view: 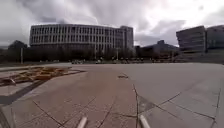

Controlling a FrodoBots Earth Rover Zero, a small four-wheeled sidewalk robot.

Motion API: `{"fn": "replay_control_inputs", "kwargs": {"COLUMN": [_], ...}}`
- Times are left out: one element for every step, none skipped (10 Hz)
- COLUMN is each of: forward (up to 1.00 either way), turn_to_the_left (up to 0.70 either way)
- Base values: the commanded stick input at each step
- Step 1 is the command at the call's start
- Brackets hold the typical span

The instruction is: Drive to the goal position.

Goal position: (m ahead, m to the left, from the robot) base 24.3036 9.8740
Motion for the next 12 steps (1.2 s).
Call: {"fn": "replay_control_inputs", "kwargs": {"forward": [0.7, 0.7, 0.7, 0.7, 0.7, 0.7, 0.7, 0.7, 0.7, 0.7, 0.7, 0.7], "turn_to_the_left": [0.01, 0.01, 0.01, 0.01, 0.01, 0.01, 0.01, 0.01, 0.01, 0.01, 0.01, 0.01]}}
